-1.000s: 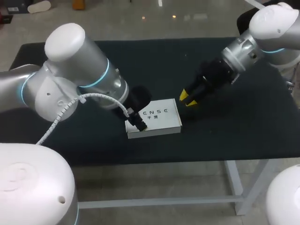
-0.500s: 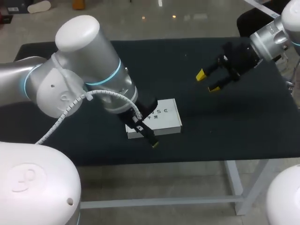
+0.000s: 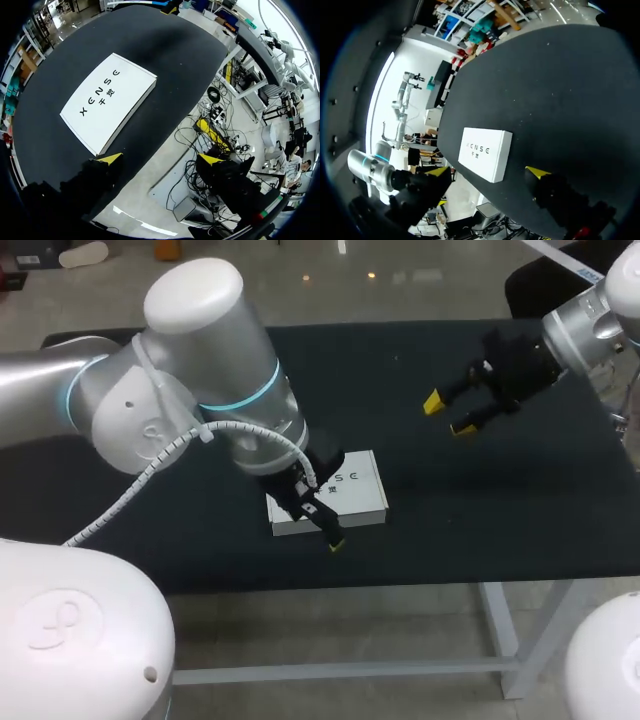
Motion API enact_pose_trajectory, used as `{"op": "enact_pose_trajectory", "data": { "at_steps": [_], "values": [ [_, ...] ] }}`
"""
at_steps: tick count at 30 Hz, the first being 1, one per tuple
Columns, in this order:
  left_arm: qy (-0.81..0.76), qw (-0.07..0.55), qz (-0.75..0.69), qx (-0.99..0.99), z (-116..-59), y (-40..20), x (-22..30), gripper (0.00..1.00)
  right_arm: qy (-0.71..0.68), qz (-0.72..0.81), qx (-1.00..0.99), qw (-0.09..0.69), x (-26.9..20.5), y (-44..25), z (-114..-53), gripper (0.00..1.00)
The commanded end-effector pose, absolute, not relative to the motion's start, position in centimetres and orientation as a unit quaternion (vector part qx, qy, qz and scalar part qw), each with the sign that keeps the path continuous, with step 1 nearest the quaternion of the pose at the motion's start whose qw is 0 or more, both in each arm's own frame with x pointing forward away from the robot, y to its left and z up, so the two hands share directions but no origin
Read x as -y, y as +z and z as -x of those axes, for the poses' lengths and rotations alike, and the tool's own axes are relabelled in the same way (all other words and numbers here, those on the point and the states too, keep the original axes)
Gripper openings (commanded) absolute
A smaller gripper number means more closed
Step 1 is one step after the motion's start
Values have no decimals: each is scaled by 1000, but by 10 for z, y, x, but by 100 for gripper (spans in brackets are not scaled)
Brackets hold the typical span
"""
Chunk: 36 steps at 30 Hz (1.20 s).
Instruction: Assemble the packaging by folding the flat box into shape, placing the metal phone stand inside, and closing the box properly
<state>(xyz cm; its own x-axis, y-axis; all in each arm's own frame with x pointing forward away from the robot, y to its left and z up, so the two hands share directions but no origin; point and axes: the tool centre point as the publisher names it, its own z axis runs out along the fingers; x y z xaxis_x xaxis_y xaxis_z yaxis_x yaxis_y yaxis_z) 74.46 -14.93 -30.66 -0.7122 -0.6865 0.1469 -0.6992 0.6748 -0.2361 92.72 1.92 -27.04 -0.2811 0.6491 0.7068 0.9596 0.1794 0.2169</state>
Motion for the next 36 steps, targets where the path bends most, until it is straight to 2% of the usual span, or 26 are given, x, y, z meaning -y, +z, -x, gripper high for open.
{"op": "enact_pose_trajectory", "data": {
  "at_steps": [1,5,9,20,23,29,36],
  "values": [
    [120,10,-445,887,-738,-318,168,100,-372,516,754,164,-11,-279,-921,100],
    [121,7,-474,872,-729,-321,179,100,-395,473,778,121,3,-282,-931,100],
    [94,37,-532,840,-727,-327,190,100,-401,439,801,72,17,-279,-940,100],
    [94,37,-532,840,-727,-327,190,100,-385,450,802,74,23,-280,-946,100],
    [94,37,-532,840,-727,-327,190,100,-440,388,810,-8,14,-278,-950,100],
    [113,-7,-584,804,-725,-340,194,100,-492,279,816,-119,15,-274,-957,100],
    [109,-36,-619,777,-732,-355,199,100,-500,203,819,-195,24,-270,-969,100]
  ]
}}
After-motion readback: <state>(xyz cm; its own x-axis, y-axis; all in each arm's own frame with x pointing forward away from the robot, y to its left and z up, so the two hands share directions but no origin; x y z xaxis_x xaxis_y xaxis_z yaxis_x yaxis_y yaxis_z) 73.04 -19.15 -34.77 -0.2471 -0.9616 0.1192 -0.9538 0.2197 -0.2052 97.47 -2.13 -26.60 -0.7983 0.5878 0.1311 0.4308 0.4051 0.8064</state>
